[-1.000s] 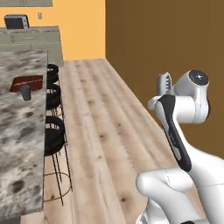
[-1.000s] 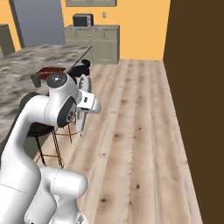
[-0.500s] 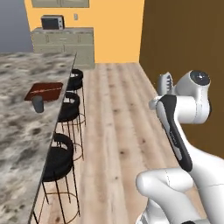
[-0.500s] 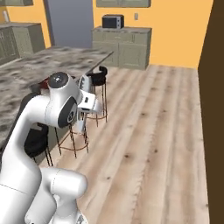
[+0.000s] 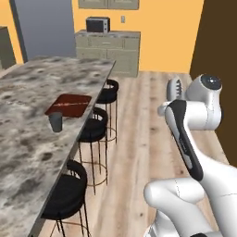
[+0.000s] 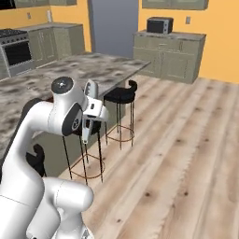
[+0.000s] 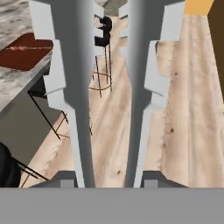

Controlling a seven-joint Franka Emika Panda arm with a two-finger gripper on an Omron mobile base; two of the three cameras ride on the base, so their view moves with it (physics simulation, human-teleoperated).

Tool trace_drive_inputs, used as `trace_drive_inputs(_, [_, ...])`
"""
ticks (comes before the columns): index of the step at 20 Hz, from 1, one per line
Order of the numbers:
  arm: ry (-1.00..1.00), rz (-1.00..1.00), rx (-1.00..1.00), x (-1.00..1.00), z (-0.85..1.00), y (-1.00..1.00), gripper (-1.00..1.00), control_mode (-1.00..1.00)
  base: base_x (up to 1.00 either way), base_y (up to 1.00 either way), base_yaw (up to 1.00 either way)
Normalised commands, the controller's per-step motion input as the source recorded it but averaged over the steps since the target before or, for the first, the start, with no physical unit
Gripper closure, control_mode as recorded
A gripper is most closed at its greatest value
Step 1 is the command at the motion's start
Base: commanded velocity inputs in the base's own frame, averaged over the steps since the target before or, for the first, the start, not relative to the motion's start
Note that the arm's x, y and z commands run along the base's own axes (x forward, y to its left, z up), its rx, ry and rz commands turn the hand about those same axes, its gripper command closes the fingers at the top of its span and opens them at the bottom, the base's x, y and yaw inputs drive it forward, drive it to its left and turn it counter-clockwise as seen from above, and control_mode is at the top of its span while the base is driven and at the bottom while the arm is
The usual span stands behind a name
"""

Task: Take the tongs from the drawer on the left and place them on the dining counter next to the tray containing the kebab skewer.

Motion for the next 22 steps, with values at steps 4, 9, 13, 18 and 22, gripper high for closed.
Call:
trace_drive_inputs(4, [0.0, 0.0, 0.0, 0.0, 0.0, 0.0, 1.0, 1.0, 0.22, -0.52, 0.43])
trace_drive_inputs(9, [0.0, 0.0, 0.0, 0.0, 0.0, 0.0, 1.0, 1.0, 0.19, -0.59, 0.44])
trace_drive_inputs(13, [0.0, 0.0, 0.0, 0.0, 0.0, 0.0, 1.0, 1.0, 0.01, -0.59, 0.31])
trace_drive_inputs(18, [0.0, 0.0, 0.0, 0.0, 0.0, 0.0, 1.0, 1.0, 0.2, -0.79, 0.31])
trace_drive_inputs(22, [0.0, 0.0, 0.0, 0.0, 0.0, 0.0, 1.0, 1.0, 0.48, -0.9, 0.4])
